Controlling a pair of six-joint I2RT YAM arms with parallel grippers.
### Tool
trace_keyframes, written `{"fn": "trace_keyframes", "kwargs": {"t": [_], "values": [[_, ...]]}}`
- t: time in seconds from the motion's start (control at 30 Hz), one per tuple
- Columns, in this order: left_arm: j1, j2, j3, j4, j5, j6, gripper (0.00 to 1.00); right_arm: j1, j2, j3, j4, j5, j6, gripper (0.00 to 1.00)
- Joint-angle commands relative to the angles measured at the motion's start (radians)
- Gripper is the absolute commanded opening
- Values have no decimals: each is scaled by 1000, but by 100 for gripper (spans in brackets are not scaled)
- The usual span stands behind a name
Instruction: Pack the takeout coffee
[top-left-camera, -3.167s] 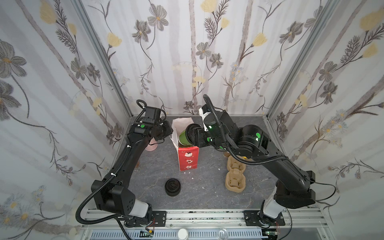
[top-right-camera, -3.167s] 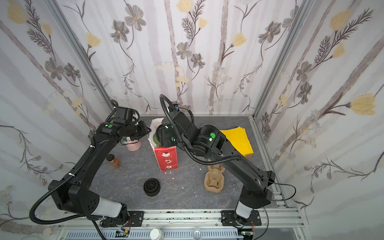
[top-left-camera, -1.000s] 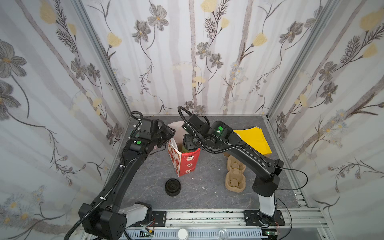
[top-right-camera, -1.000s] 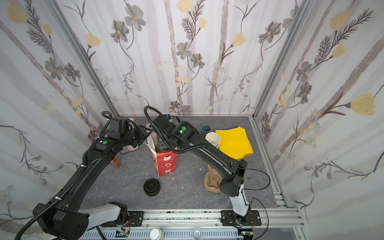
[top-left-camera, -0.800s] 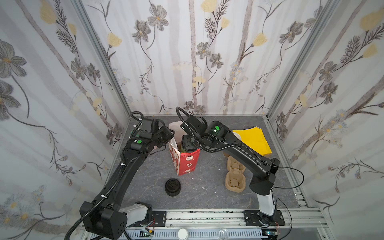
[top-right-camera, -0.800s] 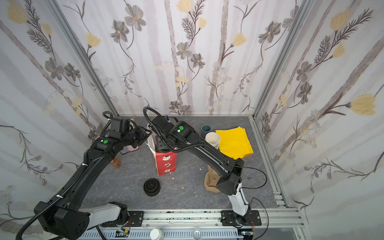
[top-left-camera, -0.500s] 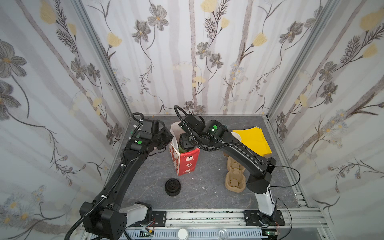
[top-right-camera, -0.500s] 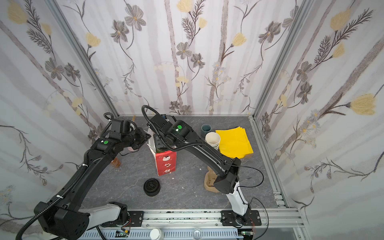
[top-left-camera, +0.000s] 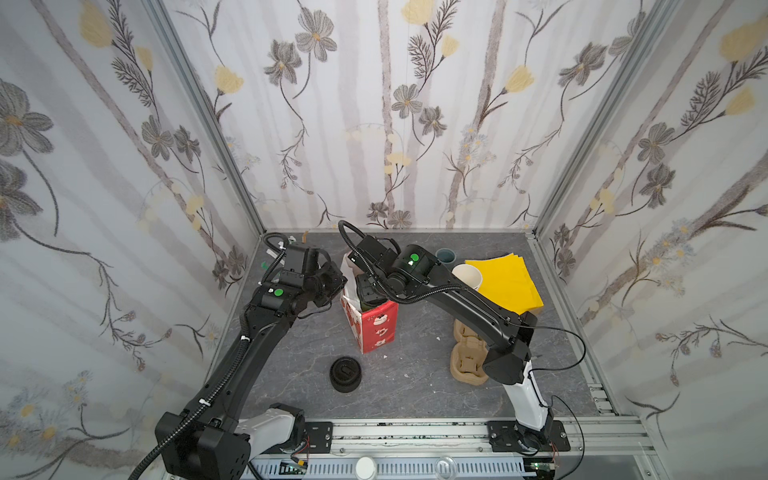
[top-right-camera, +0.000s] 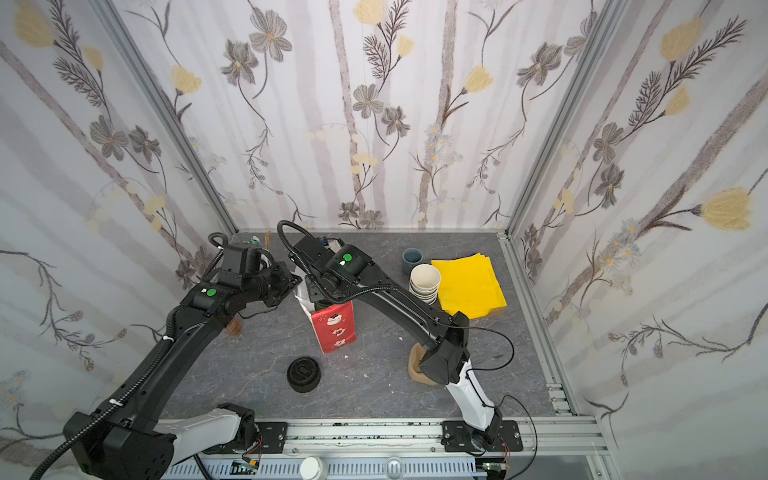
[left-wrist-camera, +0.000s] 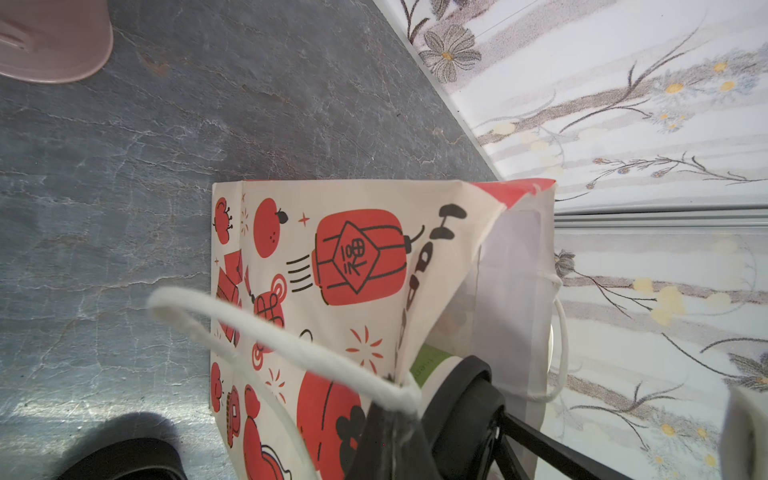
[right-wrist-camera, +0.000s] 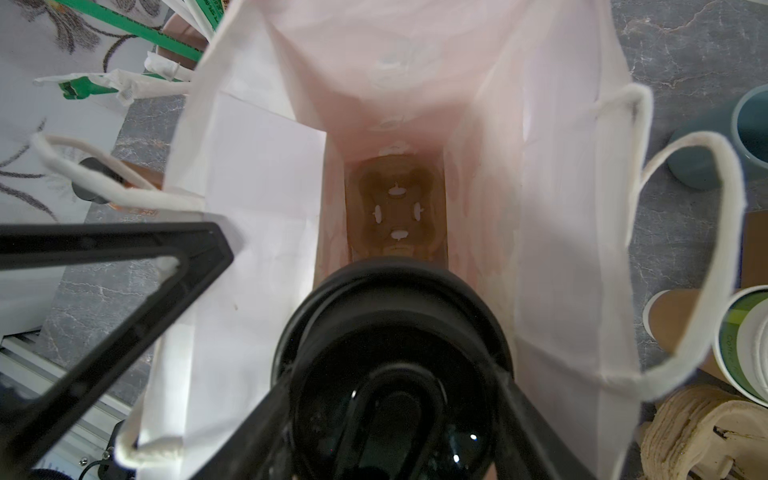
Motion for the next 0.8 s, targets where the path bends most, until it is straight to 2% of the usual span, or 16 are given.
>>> {"fn": "trace_keyframes", "kwargs": {"t": [0.0,0.17,0.4,0.53,0.77], "values": [[-5,-15,5,8,-39,-35,0,0,8,6,-15,12,2,60],[-10,-16,3,14,-61,-56,0,4,23,6,-27,-19,15,61],[-14,-54,-43,13,-56,-18,0,4,-2,6,-74,-68,44,61],[-13,-68,-57,15,-74,-4,17,5,-6,5,-112,-106,49,61],[-13,-53,-48,18,-66,1,26,5,18,6,-121,-110,42,61]]}}
